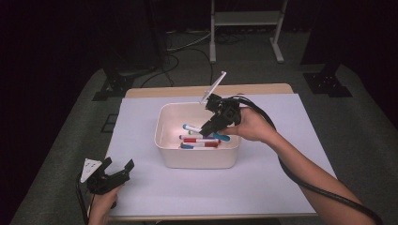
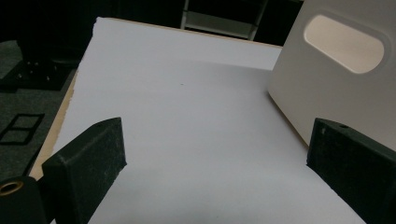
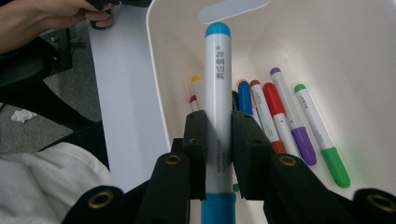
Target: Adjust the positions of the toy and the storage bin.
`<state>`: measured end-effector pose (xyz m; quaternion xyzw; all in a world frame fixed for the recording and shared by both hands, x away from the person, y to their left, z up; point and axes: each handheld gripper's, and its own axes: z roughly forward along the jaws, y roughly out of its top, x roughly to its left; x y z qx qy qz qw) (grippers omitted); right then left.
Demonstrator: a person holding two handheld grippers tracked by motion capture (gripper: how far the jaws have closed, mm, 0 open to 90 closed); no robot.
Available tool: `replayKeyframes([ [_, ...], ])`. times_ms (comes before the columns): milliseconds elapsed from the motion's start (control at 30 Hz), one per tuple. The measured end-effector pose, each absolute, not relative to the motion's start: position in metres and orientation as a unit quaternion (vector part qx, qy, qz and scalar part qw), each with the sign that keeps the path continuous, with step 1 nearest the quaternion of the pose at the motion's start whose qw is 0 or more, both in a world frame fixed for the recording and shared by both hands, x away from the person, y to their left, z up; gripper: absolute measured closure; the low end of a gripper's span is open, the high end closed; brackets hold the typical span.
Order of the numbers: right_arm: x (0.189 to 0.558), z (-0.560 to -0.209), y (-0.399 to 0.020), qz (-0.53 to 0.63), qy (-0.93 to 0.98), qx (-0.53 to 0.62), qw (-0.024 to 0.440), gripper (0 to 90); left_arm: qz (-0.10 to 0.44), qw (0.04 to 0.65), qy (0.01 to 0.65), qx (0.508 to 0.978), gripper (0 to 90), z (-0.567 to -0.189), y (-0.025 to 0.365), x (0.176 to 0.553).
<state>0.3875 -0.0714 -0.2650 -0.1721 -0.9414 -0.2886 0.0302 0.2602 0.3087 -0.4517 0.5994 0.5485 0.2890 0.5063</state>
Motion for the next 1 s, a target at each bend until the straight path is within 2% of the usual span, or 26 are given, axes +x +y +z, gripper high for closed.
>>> replayKeyframes([
  [1000,0.404,-0.337,-0.026,-0.218,-0.963,-0.153,0.038,75.6,0.288,0.509,0.55,0.596,3.1,-0.452,0.312,0.262],
])
